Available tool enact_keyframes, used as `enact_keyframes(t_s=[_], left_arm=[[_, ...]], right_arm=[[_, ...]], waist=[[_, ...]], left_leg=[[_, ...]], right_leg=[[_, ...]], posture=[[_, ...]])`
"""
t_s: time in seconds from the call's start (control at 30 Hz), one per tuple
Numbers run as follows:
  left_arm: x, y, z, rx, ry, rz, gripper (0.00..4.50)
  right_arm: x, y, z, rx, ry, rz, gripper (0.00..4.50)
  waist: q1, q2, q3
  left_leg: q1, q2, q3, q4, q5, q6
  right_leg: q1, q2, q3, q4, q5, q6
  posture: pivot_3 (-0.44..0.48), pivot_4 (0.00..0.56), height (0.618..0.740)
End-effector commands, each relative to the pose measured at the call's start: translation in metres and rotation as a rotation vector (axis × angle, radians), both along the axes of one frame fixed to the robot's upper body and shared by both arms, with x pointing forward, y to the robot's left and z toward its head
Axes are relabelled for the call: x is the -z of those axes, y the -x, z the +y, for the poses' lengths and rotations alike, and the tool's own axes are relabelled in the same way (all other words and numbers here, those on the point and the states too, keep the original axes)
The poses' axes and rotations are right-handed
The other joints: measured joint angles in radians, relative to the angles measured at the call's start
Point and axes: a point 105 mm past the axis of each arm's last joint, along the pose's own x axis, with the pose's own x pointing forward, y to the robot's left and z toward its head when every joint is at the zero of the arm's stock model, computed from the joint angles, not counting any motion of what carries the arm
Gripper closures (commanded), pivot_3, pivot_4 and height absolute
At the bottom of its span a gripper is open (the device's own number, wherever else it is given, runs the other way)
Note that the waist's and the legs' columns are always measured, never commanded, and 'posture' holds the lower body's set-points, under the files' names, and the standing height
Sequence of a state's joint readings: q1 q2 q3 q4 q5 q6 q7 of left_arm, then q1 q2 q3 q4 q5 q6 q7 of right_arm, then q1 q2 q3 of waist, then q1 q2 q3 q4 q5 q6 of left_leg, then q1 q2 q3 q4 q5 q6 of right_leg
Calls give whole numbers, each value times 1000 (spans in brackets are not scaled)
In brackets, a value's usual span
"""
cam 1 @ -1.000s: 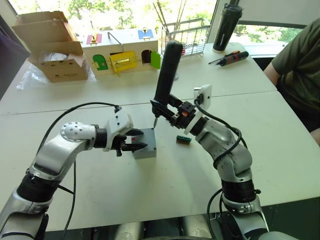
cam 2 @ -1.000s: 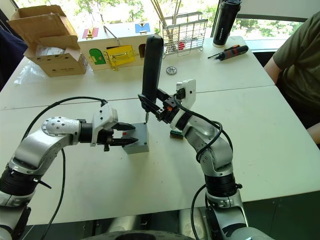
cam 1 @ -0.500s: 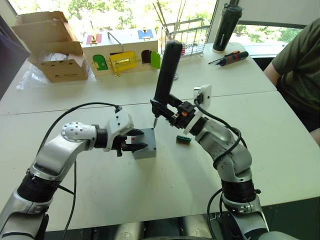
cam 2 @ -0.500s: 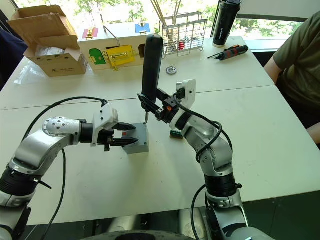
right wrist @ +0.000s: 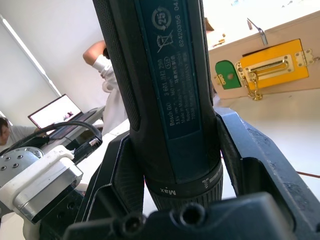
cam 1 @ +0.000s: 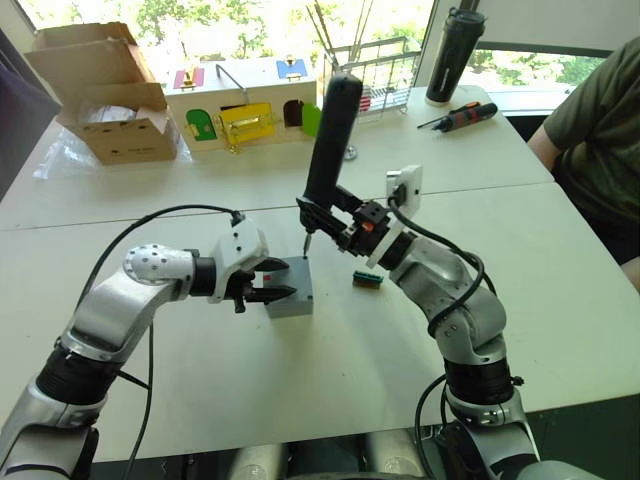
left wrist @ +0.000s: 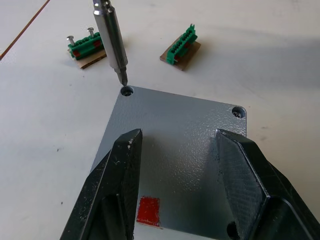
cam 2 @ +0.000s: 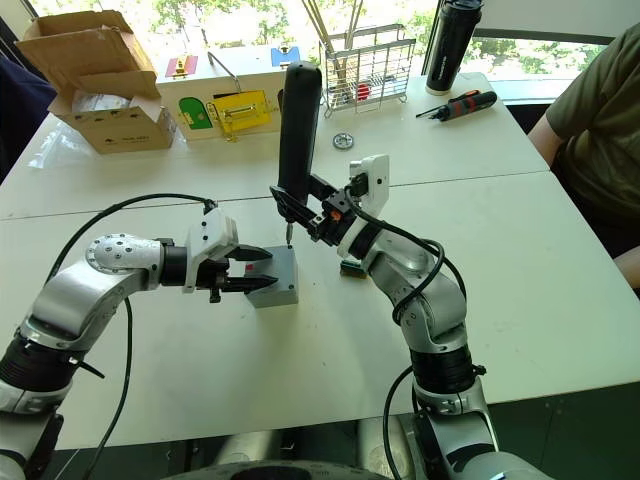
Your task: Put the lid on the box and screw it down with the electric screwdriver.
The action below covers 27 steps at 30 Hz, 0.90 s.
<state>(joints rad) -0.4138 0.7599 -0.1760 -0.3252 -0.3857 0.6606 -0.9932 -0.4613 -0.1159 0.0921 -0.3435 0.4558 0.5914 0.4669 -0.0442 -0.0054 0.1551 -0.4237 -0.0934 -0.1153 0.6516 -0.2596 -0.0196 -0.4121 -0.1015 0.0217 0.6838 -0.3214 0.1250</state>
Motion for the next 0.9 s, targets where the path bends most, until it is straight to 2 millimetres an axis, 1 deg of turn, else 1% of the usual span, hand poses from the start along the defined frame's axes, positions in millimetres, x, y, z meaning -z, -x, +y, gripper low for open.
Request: enact_keyframes(t_s=[0.03,0.17,0.43,0.7,0.8,0.9], left_arm=[[4,1,0,-3,-13,10,2143],[4,1,0,-7,-12,10,2143],[4,1,1,-8,-15,8,2143],[4,1,1,-9,-16,7,2143],[5,1,1,-6,-15,10,2143],[7,1,1,-7,-16,17,2143]], right_arm=[[-20,11,3,-27,-39,-85,2691],[-11,6,4,-15,-24,-74,2691],[0,2,3,4,7,-73,2691],[4,2,0,7,23,-72,2691],[8,4,4,-16,44,-75,2691],[20,11,19,-66,105,-89,2691]], waist=[[0,0,0],[0,0,0],[0,0,0],[0,0,0],[0,0,0],[0,0,-1]], left_leg=[[0,0,0,0,0,0],[0,0,0,0,0,0],[2,0,0,0,0,0],[4,0,0,-1,0,0],[4,0,0,-1,0,0],[5,0,0,-1,0,0]], right_leg=[[0,0,0,0,0,0],[0,0,0,0,0,0],[2,0,0,0,0,0],[3,0,0,0,0,0],[3,0,0,0,0,0],[4,0,0,0,0,0]], posture=[[0,150,740],[0,150,740],[0,150,740],[0,150,740],[0,150,740],[0,150,740]])
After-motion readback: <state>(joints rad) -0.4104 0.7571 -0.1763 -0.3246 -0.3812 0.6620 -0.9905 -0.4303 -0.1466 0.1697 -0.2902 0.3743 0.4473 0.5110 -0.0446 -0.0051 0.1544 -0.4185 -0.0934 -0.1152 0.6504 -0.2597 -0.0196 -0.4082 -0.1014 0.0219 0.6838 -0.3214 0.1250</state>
